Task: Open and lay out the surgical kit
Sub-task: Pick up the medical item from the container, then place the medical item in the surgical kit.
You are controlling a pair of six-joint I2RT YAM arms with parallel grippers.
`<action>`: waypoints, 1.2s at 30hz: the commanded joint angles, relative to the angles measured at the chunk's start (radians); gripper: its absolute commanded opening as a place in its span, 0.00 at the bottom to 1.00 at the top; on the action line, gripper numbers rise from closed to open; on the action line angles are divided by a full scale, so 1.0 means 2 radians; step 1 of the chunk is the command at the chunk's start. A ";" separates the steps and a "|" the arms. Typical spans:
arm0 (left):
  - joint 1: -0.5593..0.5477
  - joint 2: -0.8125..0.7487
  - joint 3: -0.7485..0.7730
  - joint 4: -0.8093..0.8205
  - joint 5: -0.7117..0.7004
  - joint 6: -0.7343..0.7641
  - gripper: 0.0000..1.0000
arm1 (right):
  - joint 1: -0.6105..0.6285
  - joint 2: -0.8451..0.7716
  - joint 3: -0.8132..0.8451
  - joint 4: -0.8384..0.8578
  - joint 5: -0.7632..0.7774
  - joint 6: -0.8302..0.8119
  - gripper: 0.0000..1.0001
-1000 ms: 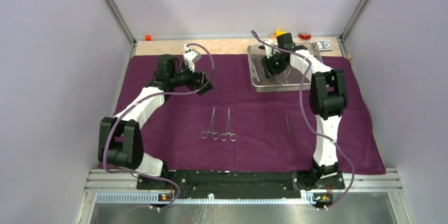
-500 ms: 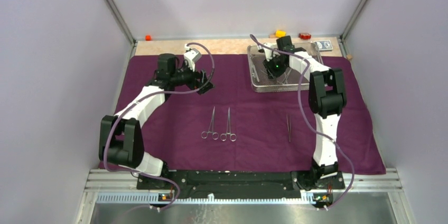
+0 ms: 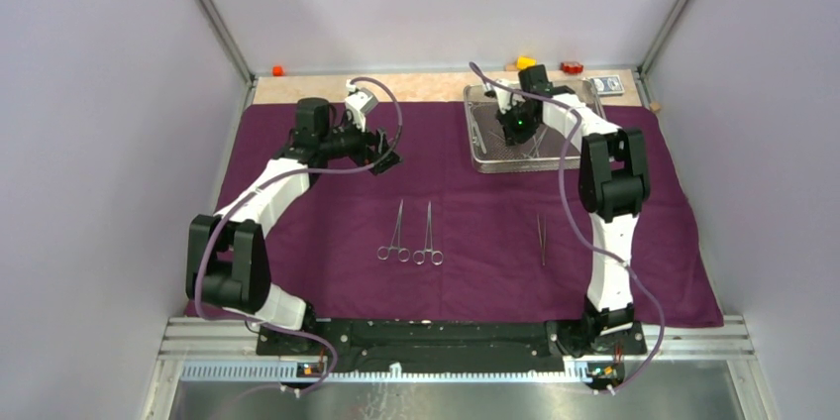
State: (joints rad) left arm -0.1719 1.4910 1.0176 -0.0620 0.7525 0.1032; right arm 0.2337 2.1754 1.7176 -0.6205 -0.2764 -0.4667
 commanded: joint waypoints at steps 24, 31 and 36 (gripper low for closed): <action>-0.001 0.042 0.044 0.165 0.109 -0.160 0.99 | 0.004 -0.211 -0.047 0.042 -0.198 0.102 0.00; -0.021 0.081 0.015 0.358 0.162 -0.326 0.98 | 0.013 -0.264 -0.216 0.309 -0.367 0.325 0.00; -0.051 0.095 0.007 0.433 0.147 -0.383 0.96 | 0.038 -0.264 -0.276 0.471 -0.394 0.457 0.00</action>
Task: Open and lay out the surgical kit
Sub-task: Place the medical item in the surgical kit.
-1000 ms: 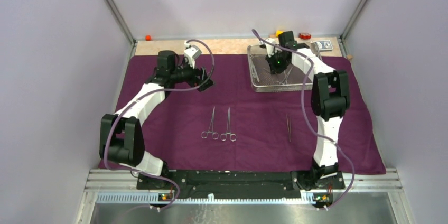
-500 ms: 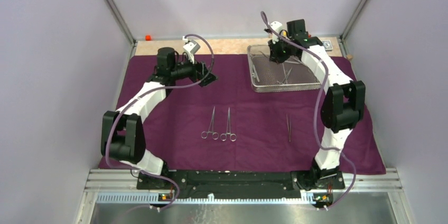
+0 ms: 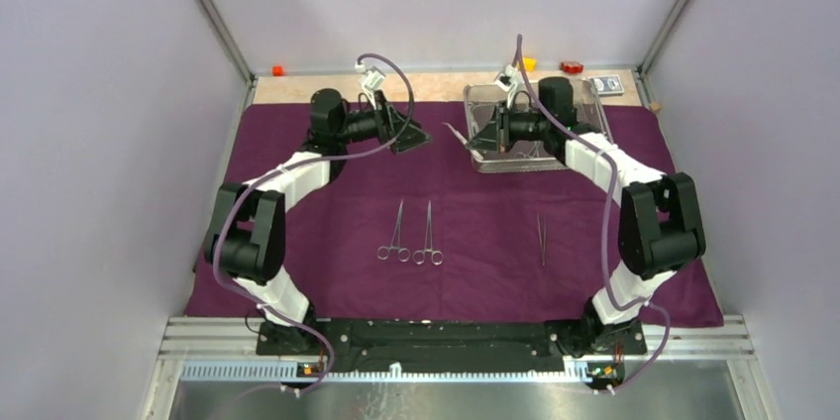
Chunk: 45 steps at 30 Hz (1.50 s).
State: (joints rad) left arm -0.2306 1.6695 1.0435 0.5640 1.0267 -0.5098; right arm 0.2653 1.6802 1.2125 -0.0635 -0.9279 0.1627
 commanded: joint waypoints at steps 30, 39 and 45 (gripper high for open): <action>-0.064 0.058 -0.027 0.261 -0.031 -0.170 0.27 | 0.032 0.029 -0.095 0.415 -0.094 0.312 0.00; -0.069 0.042 -0.004 0.137 -0.054 -0.120 0.00 | 0.020 -0.001 -0.064 0.251 -0.071 0.181 0.17; -0.141 0.005 0.053 -0.200 -0.216 0.040 0.00 | -0.025 -0.079 -0.056 0.093 -0.001 0.038 0.36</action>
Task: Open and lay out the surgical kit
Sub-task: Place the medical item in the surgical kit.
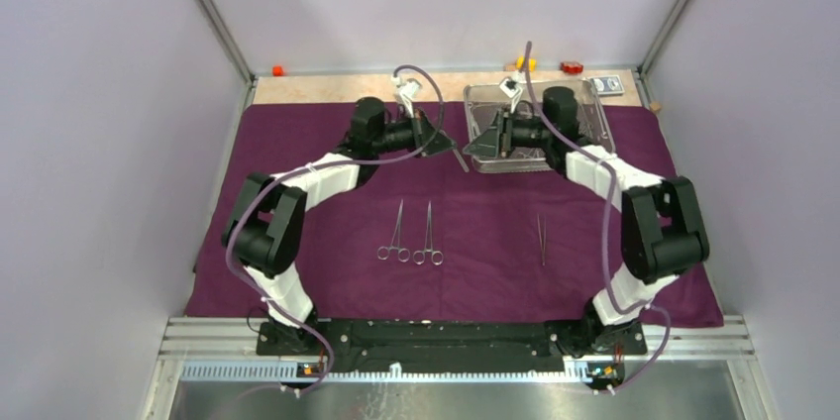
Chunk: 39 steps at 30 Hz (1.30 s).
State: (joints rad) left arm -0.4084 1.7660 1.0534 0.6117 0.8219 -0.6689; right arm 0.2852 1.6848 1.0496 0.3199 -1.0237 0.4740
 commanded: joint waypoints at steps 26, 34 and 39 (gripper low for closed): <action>-0.253 0.209 0.275 -0.451 -0.113 -0.067 0.00 | -0.261 -0.228 -0.058 -0.177 0.112 -0.139 0.38; -0.252 0.235 0.285 -0.447 -0.105 -0.086 0.06 | -0.261 -0.219 -0.060 -0.171 0.096 -0.134 0.38; -0.249 0.258 0.304 -0.443 -0.090 -0.096 0.09 | -0.261 -0.222 -0.061 -0.169 0.092 -0.133 0.38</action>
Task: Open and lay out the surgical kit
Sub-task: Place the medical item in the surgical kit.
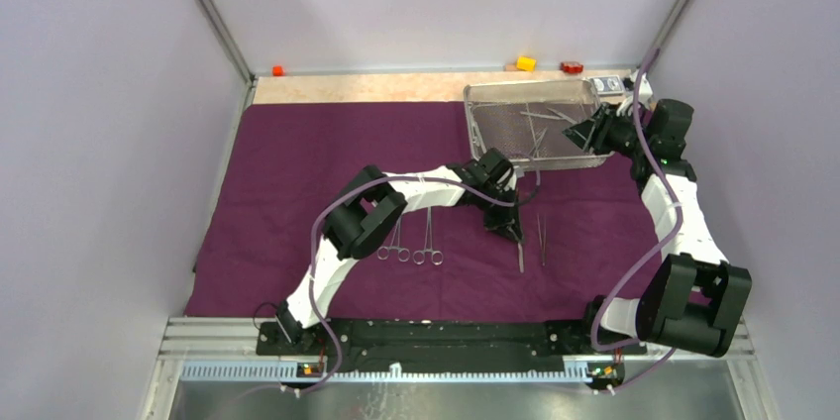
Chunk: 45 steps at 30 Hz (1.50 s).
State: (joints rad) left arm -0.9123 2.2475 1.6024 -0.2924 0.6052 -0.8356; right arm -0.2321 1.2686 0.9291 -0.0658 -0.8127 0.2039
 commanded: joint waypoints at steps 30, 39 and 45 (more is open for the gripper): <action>0.010 0.008 0.004 0.037 0.042 -0.019 0.34 | -0.003 -0.005 0.000 0.019 -0.026 -0.007 0.37; 0.011 -0.042 -0.013 0.040 -0.001 0.091 0.42 | -0.003 -0.030 0.017 -0.094 0.016 -0.127 0.36; 0.009 -0.024 0.048 0.001 -0.025 0.166 0.42 | -0.003 -0.050 0.006 -0.098 0.019 -0.134 0.36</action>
State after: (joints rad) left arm -0.8963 2.2322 1.6035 -0.2558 0.6044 -0.6403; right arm -0.2321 1.2175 0.9298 -0.2562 -0.7826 -0.0101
